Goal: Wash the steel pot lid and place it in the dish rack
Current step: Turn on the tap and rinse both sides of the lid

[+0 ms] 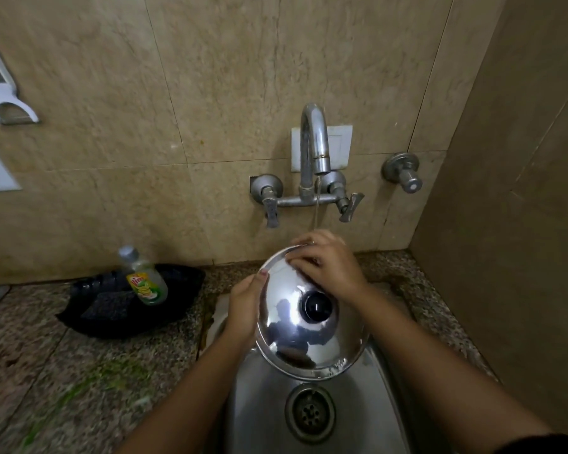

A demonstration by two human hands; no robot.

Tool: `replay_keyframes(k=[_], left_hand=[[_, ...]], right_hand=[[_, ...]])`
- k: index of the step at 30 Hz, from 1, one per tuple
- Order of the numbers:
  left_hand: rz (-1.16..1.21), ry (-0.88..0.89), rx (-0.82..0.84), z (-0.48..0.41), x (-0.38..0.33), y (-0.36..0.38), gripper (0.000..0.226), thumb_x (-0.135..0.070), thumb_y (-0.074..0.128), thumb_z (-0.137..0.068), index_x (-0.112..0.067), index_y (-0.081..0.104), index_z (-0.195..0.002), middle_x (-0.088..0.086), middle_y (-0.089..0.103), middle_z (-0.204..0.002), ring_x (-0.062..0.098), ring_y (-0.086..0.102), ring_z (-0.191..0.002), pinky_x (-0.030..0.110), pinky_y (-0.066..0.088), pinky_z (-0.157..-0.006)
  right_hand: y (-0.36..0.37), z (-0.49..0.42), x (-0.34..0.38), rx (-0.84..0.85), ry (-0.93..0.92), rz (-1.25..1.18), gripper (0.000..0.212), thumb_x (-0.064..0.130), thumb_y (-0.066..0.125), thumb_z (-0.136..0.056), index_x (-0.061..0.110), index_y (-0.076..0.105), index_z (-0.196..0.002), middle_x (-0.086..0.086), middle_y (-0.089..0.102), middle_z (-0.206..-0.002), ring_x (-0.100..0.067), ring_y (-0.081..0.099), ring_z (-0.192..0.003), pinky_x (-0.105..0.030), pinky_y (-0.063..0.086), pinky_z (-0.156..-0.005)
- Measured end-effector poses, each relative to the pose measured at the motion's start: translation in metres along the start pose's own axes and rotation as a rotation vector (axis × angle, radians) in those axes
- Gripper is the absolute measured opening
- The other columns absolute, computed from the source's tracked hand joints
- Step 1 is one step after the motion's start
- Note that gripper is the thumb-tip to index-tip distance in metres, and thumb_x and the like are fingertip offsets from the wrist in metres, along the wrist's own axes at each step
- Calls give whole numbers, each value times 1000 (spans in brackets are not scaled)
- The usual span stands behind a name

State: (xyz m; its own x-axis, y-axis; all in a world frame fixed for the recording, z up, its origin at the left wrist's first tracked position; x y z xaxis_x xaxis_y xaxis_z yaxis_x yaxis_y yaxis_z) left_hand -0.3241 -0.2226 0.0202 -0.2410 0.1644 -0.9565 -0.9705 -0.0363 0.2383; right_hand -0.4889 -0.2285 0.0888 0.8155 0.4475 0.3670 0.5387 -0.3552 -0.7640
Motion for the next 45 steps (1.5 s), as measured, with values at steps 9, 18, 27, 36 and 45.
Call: replay_keyframes(k=[9, 18, 27, 36, 45], left_hand=[[209, 8, -184, 2, 2, -15, 18, -22, 57, -92, -9, 68, -83, 7, 65, -79, 20, 59, -76, 33, 47, -79], [-459, 310, 91, -4, -38, 2, 31, -32, 51, -95, -21, 61, -69, -7, 62, -65, -7, 57, -54, 10, 42, -53], [-272, 175, 23, -16, -40, -2, 32, -30, 56, -92, -5, 62, -72, 9, 59, -65, 20, 53, -62, 28, 43, -57], [-662, 305, 274, -18, -55, 20, 42, -37, 55, -92, -3, 57, -67, 14, 54, -61, 22, 48, -56, 33, 41, -60], [-150, -7, -279, -13, -19, -28, 29, -32, 52, -94, -10, 65, -82, 10, 66, -84, 24, 61, -79, 33, 49, -78]], right_hand=[[-13, 15, -52, -295, 620, -597, 13, 18, 73, -80, 22, 69, -92, 4, 69, -87, -12, 65, -86, -28, 53, -79], [-20, -17, -15, 120, 397, -689, 17, 4, 68, -82, 7, 70, -98, -1, 68, -87, 0, 64, -73, -15, 53, -68], [-3, 1, -53, -113, 670, -880, 17, 6, 73, -78, 14, 73, -93, 5, 71, -77, -3, 63, -68, -22, 49, -73], [7, -13, -19, 156, 512, -807, 17, 11, 79, -72, 9, 75, -88, -5, 72, -80, -15, 66, -76, -31, 54, -77], [21, 68, -35, -172, 608, -21, 40, 24, 40, -98, 21, 51, -136, -2, 52, -140, -22, 44, -131, -38, 38, -106]])
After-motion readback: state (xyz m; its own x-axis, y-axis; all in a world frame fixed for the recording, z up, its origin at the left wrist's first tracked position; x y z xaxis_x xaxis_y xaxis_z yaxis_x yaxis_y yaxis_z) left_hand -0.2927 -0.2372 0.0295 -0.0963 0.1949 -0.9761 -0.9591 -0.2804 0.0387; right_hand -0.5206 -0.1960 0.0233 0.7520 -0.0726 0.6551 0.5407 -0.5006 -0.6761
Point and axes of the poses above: each hand's wrist, its own z-axis away from the middle knuckle, its own y-axis out of the palm, x = y × z, the point moved 5 cm from there along -z, towards the middle knuckle
